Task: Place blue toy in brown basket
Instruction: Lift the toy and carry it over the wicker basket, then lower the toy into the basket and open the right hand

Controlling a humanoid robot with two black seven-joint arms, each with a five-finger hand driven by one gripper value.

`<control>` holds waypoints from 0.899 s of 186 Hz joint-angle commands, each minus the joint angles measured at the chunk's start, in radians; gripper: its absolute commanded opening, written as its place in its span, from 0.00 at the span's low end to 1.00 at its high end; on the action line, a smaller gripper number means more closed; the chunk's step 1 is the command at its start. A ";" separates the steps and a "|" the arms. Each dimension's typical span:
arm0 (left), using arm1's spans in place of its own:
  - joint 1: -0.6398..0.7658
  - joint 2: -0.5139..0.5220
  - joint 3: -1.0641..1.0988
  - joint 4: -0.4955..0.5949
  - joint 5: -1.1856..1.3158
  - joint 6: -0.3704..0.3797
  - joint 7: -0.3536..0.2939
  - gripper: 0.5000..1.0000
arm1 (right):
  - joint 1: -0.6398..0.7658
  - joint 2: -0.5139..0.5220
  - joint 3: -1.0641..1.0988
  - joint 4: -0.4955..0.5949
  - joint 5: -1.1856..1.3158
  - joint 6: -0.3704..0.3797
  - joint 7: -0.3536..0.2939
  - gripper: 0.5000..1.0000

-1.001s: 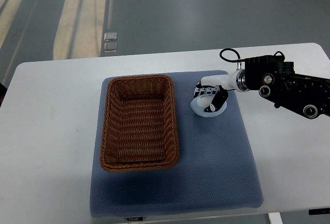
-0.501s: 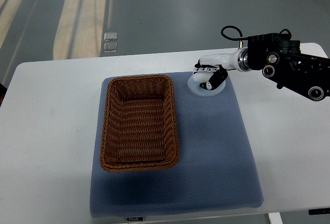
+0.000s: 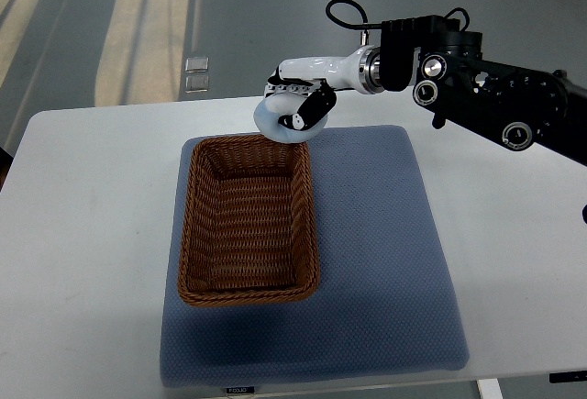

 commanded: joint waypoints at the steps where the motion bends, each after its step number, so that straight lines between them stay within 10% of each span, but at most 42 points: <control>1: 0.000 0.000 0.000 0.000 0.000 -0.001 0.000 1.00 | -0.018 0.045 0.003 0.000 0.001 -0.027 0.002 0.06; 93: 0.000 0.000 0.000 0.000 0.000 0.001 0.000 1.00 | -0.197 0.158 0.001 -0.054 -0.018 -0.090 0.008 0.15; 167: 0.000 0.000 0.000 0.000 0.000 -0.001 0.000 1.00 | -0.240 0.184 0.003 -0.065 -0.018 -0.148 0.010 0.70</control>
